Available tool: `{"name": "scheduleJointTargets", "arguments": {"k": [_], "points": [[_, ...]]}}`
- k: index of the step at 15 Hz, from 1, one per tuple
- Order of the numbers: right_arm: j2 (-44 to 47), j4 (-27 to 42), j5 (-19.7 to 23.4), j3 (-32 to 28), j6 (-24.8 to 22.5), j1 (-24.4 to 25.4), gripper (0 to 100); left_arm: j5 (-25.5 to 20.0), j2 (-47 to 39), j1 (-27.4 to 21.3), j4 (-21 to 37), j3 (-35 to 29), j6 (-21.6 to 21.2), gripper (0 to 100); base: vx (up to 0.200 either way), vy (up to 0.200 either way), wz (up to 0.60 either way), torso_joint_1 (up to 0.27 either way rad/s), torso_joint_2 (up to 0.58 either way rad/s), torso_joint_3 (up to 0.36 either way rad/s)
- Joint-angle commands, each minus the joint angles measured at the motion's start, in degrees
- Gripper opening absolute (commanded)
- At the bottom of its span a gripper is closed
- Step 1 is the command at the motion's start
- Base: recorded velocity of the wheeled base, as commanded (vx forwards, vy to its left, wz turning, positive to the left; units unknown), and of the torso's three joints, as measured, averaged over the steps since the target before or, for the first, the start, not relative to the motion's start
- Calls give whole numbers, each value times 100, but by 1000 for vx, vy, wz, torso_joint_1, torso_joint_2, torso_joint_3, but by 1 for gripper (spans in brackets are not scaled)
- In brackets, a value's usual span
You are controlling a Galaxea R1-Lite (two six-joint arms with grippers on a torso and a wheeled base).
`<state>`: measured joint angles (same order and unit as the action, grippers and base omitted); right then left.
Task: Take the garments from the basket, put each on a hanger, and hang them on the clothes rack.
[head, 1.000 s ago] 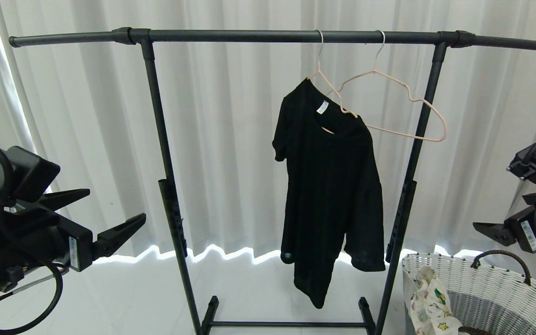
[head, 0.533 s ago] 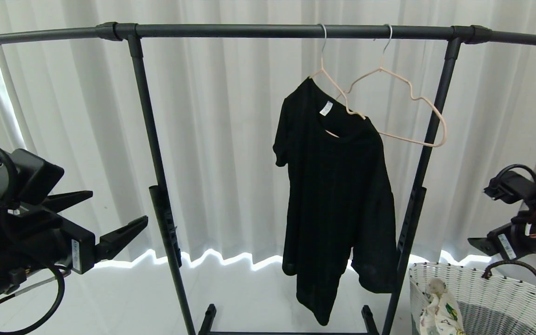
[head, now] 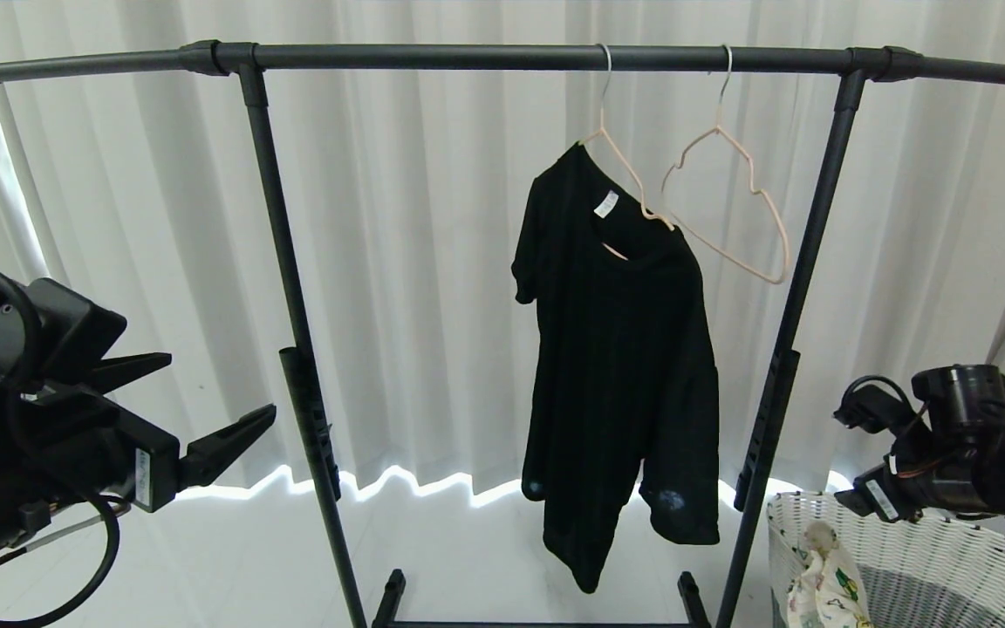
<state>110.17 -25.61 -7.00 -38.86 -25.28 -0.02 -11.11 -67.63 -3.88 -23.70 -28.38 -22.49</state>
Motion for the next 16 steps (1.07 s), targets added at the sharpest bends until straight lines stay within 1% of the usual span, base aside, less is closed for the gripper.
{"name": "scheduleJointTargets", "arguments": {"k": [1, 2, 4, 5, 7, 8, 13, 16], "points": [[1007, -383, 5, -51, -381, -235, 100, 3, 128, 1, -3, 8, -10, 100, 0, 0, 0, 0, 0, 0], [1183, -515, 14, -51, -513, -270, 100, 21, 154, 10, -3, 8, -18, 100, 0, 0, 0, 0, 0, 0], [1473, -620, 41, -51, -548, -261, 100, 240, 198, 1, -3, 17, -18, 100, 0, 0, 0, 0, 0, 0], [1534, -647, 120, -60, -548, -235, 100, 284, 207, 1, -3, 25, -10, 100, 0, 0, 0, 0, 0, 0], [1684, -647, 313, -165, -548, -235, 100, 284, 207, 1, -3, 25, -10, 100, 0, 0, 0, 0, 0, 0], [1763, -656, 331, -244, -539, -235, 100, 284, 207, 1, -3, 25, -18, 100, 0, 0, 0, 0, 0, 0], [2211, -647, 304, -781, -548, -244, 100, 293, 207, 19, -3, 61, -10, 100, 0, 0, 0, 0, 0, 0], [2246, -629, 295, -763, -557, -235, 100, 293, 215, 36, -3, 78, -10, 100, 0, 0, 0, 0, 0, 0]]}}
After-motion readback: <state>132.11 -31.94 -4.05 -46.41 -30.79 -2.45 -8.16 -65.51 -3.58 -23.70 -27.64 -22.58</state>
